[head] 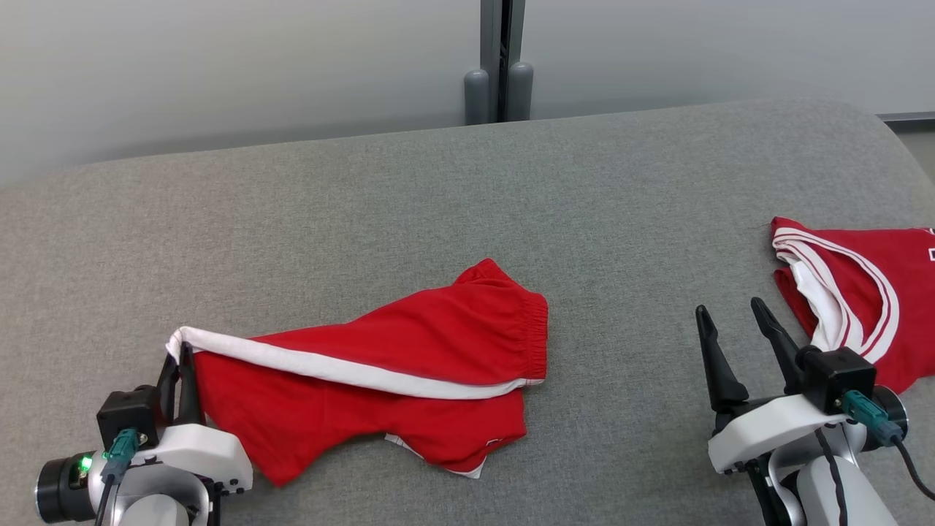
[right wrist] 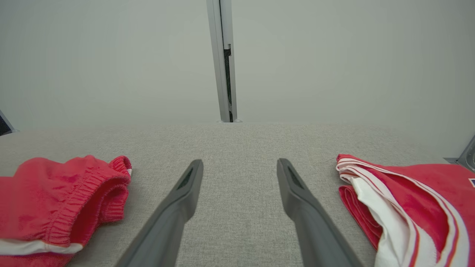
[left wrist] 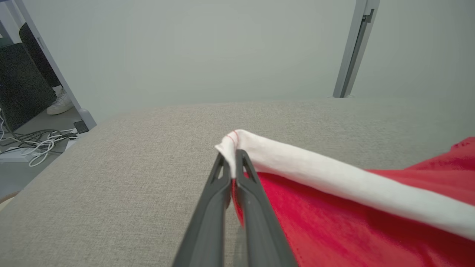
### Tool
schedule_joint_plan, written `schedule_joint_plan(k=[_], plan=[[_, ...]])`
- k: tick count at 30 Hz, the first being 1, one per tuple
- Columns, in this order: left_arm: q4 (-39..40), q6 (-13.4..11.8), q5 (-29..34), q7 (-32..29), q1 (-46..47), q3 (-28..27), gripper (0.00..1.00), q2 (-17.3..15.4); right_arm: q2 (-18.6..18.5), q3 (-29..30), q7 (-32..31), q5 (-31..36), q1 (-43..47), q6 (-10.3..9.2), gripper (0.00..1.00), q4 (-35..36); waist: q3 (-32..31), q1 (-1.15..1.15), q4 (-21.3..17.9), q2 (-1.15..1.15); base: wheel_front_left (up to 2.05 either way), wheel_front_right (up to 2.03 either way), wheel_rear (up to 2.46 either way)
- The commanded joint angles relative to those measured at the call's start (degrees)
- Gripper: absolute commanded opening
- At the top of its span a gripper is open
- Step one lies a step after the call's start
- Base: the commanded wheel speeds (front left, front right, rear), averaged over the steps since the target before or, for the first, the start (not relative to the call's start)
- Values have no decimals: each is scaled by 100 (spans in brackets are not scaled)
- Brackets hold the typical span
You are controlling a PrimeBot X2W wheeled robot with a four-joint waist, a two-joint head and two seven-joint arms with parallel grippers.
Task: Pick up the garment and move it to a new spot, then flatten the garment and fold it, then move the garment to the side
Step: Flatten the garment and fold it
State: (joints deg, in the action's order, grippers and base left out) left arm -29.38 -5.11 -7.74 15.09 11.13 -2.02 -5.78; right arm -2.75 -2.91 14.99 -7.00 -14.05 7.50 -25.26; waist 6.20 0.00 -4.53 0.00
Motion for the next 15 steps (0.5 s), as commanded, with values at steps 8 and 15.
schedule_joint_plan(k=[8,15], plan=[[-528,-33,139,8,-11,-269,100,29,-34,-88,25,-123,15,-2,100,58,-66,0,-72,0,0,0,0],[2,-112,172,8,-493,-469,100,191,-34,-453,24,-302,208,-2,100,338,-274,0,-18,0,0,0,0]])
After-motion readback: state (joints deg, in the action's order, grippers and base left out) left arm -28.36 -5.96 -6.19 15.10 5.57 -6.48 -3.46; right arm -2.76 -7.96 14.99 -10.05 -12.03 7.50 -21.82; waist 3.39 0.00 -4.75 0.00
